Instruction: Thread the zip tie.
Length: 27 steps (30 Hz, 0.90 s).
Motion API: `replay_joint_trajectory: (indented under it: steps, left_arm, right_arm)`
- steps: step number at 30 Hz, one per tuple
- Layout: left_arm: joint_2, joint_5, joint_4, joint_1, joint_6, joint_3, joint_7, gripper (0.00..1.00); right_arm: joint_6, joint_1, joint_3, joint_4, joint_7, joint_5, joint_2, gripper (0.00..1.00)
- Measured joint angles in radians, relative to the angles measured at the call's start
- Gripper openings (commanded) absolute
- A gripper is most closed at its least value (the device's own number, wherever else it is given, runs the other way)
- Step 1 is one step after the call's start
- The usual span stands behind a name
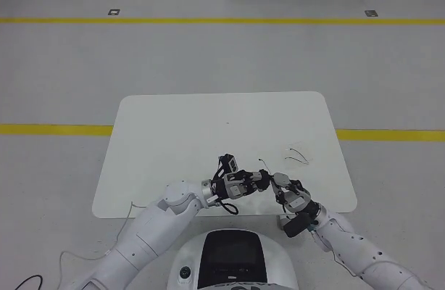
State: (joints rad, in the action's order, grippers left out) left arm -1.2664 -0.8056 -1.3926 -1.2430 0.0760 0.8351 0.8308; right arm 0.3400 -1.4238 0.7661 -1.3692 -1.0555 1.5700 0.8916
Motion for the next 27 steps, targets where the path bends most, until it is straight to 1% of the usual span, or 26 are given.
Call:
replay_joint_trajectory:
  steps: [3, 6, 8, 10, 14, 19, 26, 27]
  left_arm:
    - [0.000, 0.000, 0.000, 0.000, 0.000, 0.000, 0.000, 0.00]
    - [0.000, 0.000, 0.000, 0.000, 0.000, 0.000, 0.000, 0.00]
    - [0.000, 0.000, 0.000, 0.000, 0.000, 0.000, 0.000, 0.00]
    - [0.000, 0.000, 0.000, 0.000, 0.000, 0.000, 0.000, 0.00]
    - [0.000, 0.000, 0.000, 0.000, 0.000, 0.000, 0.000, 0.00]
    - [0.000, 0.000, 0.000, 0.000, 0.000, 0.000, 0.000, 0.00]
    - [0.000, 0.000, 0.000, 0.000, 0.000, 0.000, 0.000, 0.00]
    - [0.000, 0.000, 0.000, 0.000, 0.000, 0.000, 0.000, 0.00]
  right_arm:
    - [0.000, 0.002, -0.003, -0.001, 0.000, 0.000, -0.001, 0.09]
    - [0.000, 0.003, -0.005, -0.001, 0.001, 0.000, -0.002, 0.11]
    - [0.000, 0.003, -0.005, -0.002, 0.002, 0.000, -0.003, 0.09]
    - [0.000, 0.003, -0.007, -0.002, 0.002, 0.000, -0.003, 0.11]
    - [0.000, 0.001, -0.006, -0.003, 0.004, 0.000, -0.004, 0.11]
    - [0.000, -0.002, -0.005, -0.004, 0.002, 0.000, -0.004, 0.14]
    - [0.000, -0.009, 0.003, -0.006, -0.006, 0.000, -0.001, 0.11]
    - [0.000, -0.012, 0.008, -0.007, -0.008, 0.000, 0.000, 0.12]
